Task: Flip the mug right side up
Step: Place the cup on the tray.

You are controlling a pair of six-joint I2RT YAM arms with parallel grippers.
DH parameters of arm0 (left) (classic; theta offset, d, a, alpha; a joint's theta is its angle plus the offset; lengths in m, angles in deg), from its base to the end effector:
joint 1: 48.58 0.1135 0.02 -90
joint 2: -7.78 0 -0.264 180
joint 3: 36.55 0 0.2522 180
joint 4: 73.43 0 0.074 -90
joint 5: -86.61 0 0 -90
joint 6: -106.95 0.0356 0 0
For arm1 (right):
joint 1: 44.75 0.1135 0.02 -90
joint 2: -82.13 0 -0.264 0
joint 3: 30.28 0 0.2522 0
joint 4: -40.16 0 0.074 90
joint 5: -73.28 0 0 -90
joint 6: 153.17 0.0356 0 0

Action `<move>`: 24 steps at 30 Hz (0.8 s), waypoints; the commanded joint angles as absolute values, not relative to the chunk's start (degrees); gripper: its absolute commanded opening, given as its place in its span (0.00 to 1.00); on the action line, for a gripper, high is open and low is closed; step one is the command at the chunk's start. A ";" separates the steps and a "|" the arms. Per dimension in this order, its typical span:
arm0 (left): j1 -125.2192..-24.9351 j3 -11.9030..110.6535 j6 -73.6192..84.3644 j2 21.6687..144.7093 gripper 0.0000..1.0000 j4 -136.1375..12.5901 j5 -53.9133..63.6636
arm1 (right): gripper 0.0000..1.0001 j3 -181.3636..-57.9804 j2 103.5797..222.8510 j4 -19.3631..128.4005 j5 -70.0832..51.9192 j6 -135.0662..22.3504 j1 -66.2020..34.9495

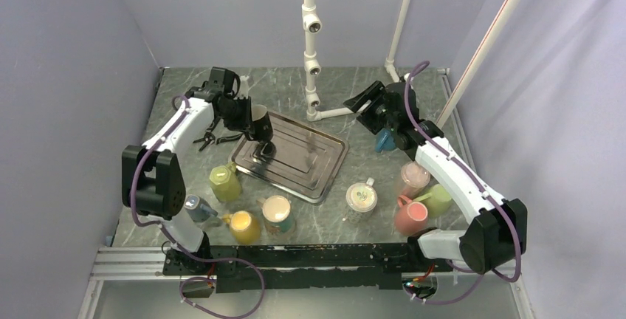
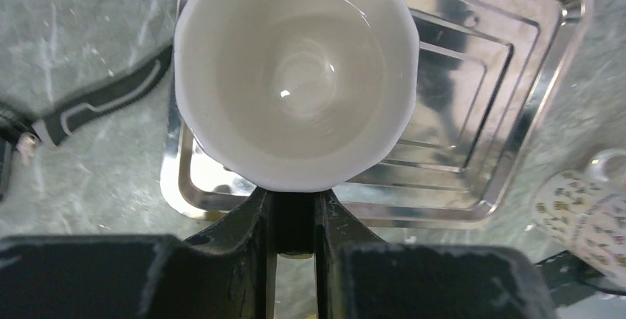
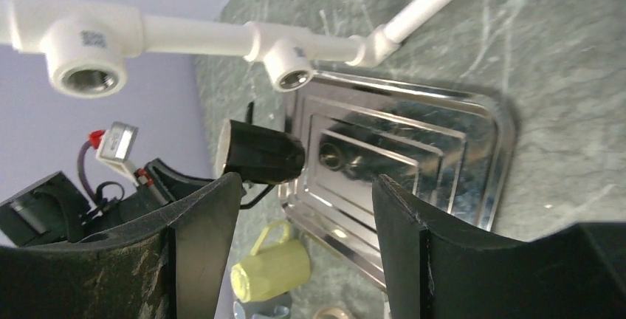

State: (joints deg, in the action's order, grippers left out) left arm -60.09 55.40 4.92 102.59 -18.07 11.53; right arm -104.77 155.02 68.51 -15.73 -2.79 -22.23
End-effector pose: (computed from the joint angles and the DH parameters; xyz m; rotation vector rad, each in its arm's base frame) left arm 0.3422 -0.0790 0.2718 0.0854 2.6100 -0.4861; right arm 0.2698 0.1125 0.3235 0.6918 2.0526 0.8970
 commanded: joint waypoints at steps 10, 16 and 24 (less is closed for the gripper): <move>-62.39 62.72 26.81 111.13 0.03 -28.56 9.49 | 0.69 -108.13 154.20 72.96 -18.03 -7.79 -25.51; -62.99 63.23 31.35 114.94 0.03 -32.33 4.16 | 0.69 -109.29 154.64 73.72 -18.95 -8.83 -26.09; -62.93 62.75 34.07 116.13 0.43 -31.27 0.63 | 0.69 -109.68 154.80 73.77 -19.12 -8.94 -26.88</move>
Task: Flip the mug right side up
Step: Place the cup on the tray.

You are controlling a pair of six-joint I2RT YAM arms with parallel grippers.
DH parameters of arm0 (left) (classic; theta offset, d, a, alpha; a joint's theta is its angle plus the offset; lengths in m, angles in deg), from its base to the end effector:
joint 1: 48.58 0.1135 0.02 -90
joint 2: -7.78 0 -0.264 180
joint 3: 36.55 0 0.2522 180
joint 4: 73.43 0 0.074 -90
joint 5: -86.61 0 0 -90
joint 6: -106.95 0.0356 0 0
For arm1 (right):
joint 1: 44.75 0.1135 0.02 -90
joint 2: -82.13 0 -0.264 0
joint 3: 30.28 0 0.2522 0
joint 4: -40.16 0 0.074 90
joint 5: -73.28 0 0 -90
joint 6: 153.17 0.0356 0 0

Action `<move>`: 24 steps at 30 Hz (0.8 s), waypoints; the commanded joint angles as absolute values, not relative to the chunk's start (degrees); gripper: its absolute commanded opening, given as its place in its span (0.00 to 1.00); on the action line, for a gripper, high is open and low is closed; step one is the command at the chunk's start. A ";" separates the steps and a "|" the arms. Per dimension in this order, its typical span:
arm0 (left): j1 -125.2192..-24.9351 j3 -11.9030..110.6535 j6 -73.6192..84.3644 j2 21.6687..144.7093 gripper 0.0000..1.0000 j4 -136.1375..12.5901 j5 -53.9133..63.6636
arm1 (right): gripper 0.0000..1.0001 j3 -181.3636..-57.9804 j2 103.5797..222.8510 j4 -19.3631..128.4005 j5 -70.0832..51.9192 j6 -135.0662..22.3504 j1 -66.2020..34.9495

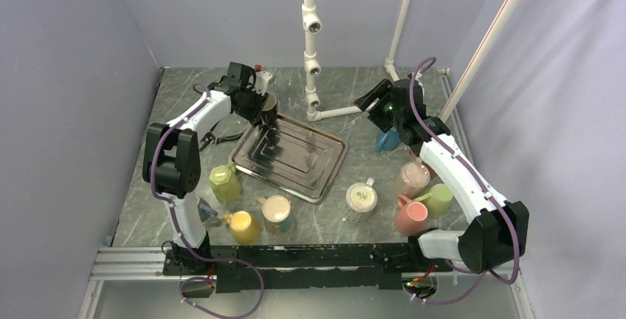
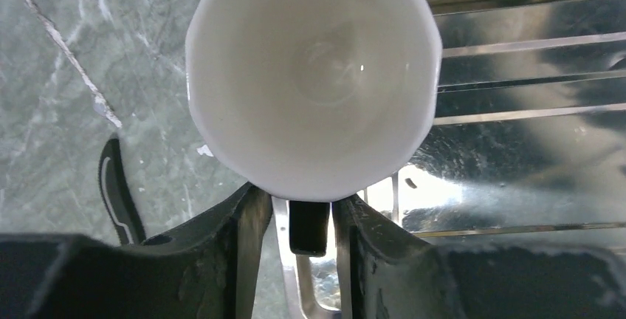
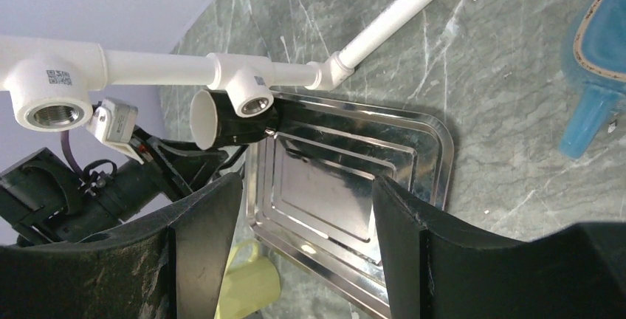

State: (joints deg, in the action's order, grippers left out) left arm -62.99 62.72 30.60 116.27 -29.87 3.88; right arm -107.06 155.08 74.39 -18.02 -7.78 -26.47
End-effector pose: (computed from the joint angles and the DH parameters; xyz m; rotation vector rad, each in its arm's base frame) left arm 0.4045 -0.1086 0.2364 0.6549 2.4011 -0.1636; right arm 0.2744 0.0898 0.3273 0.7108 2.0729 0.7325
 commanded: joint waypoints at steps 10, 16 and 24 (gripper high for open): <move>-62.82 64.04 28.20 115.58 0.74 -29.01 -8.22 | 0.69 -109.82 155.44 73.74 -17.63 -8.93 -27.42; -62.73 65.13 21.30 118.02 0.77 -25.51 -14.80 | 0.69 -109.17 155.52 73.36 -16.99 -8.58 -27.53; -62.73 64.07 18.17 116.90 0.76 -25.06 -13.86 | 0.69 -108.10 154.13 73.82 -14.68 -9.94 -27.63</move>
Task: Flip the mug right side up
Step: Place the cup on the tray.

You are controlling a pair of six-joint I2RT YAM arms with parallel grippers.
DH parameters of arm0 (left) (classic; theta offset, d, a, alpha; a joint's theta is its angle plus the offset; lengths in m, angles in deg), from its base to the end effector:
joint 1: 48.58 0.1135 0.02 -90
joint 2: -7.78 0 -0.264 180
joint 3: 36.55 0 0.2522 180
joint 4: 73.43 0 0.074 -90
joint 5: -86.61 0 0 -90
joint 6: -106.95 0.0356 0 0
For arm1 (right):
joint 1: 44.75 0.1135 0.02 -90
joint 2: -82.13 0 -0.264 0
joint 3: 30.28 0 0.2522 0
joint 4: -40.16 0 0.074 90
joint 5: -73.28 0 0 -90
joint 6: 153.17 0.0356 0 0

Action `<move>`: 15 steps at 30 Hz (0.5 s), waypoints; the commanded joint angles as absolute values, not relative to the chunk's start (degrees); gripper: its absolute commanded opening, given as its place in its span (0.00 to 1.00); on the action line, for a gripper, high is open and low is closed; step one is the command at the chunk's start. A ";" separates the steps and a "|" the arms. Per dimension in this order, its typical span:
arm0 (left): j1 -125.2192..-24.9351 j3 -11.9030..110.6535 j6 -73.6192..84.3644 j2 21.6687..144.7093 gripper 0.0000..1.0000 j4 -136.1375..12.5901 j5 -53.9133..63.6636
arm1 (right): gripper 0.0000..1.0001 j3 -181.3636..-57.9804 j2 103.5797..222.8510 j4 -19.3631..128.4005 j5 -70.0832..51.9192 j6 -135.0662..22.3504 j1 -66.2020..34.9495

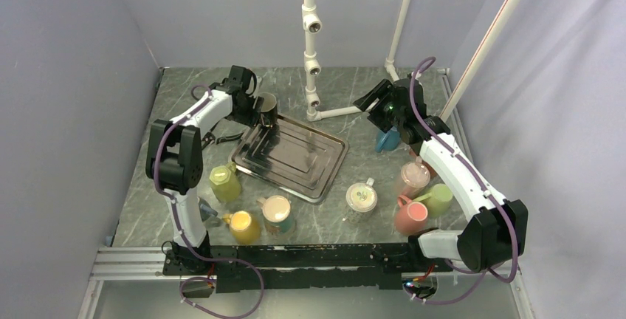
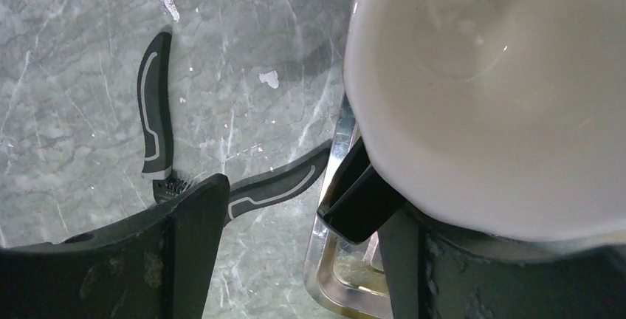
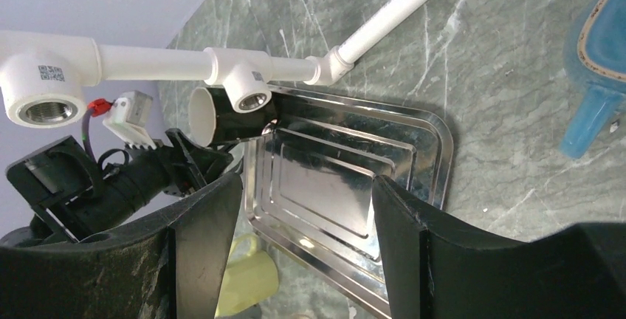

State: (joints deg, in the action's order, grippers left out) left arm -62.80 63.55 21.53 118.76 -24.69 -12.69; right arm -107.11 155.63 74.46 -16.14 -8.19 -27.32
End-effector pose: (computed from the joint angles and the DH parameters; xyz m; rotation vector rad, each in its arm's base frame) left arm 0.4060 -0.0970 0.2182 0.3675 2.5709 0.1512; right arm 0.2773 0.0874 0.3249 0.7042 2.0913 0.7469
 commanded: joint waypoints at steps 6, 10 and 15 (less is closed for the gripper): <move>-62.62 63.45 13.53 115.37 0.74 -25.68 -12.70 | 0.70 -107.73 152.06 77.08 -13.75 -15.28 -27.70; -62.49 62.02 9.91 114.42 0.70 -26.19 -14.48 | 0.74 -108.84 150.92 82.64 -18.89 -18.12 -27.76; -62.29 59.89 7.74 113.84 0.66 -28.44 -17.40 | 0.76 -111.06 150.34 87.20 -24.41 -20.55 -28.10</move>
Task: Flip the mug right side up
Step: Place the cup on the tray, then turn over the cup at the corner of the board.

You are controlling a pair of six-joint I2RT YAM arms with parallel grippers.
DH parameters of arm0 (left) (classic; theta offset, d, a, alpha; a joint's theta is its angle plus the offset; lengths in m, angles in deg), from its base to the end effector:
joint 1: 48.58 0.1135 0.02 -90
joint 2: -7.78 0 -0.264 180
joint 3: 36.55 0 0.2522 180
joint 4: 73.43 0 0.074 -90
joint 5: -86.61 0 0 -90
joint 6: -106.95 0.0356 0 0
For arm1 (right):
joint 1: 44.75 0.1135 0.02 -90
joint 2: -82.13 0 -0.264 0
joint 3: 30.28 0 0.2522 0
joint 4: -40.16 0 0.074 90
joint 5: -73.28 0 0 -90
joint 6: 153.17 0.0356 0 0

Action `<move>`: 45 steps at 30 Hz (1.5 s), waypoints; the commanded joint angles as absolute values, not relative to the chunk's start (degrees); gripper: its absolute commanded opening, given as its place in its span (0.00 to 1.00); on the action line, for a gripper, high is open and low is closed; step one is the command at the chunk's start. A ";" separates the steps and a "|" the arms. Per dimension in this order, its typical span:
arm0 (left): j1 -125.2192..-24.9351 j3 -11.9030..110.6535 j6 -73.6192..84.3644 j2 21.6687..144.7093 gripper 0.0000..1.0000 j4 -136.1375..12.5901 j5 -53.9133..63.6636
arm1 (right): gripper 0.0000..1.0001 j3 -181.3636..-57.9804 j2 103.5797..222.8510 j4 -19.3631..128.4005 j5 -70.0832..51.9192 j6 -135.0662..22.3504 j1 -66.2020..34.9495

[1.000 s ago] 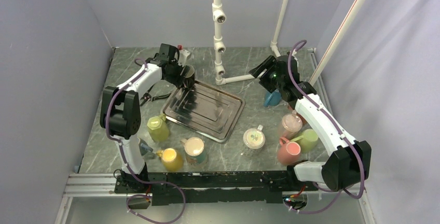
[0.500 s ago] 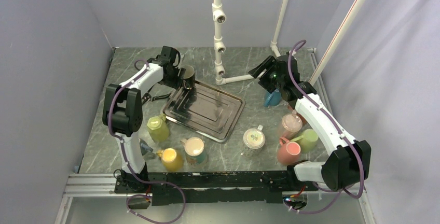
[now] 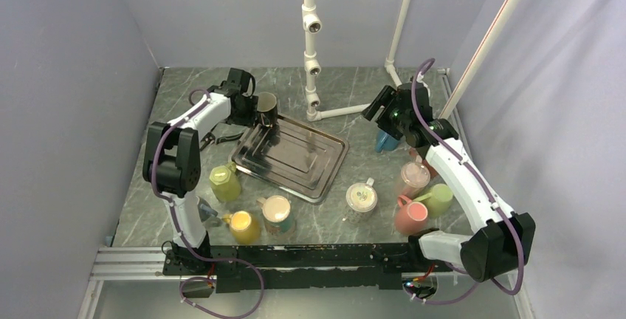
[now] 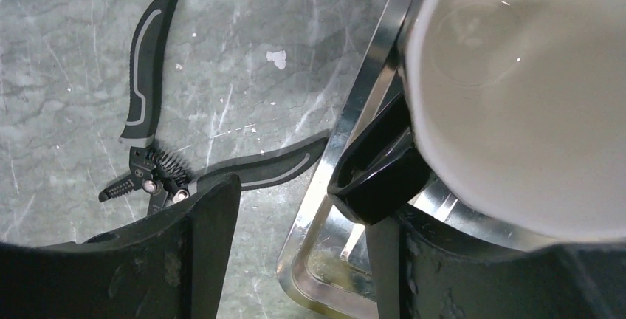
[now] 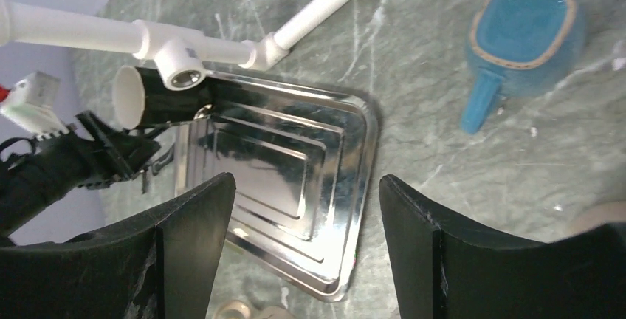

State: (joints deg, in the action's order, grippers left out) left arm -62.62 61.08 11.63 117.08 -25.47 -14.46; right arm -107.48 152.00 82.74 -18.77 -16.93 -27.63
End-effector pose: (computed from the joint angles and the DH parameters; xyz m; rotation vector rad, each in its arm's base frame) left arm 0.3987 -0.0927 0.2177 0.1287 2.5829 0.1290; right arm 0.2572 0.0779 0.3303 0.5849 2.1692 0.5767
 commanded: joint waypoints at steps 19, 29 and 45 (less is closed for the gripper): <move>-62.03 51.35 4.82 104.60 0.65 -40.06 -11.27 | 0.81 -121.25 162.20 102.28 -34.15 -22.36 -32.09; -61.94 45.40 -0.35 92.32 0.71 -37.54 -6.93 | 0.76 -118.70 170.25 99.45 -35.03 -19.72 -32.09; -61.94 46.74 -3.52 87.67 0.71 -34.87 -0.85 | 0.48 -118.10 180.66 94.29 -40.41 -17.45 -32.06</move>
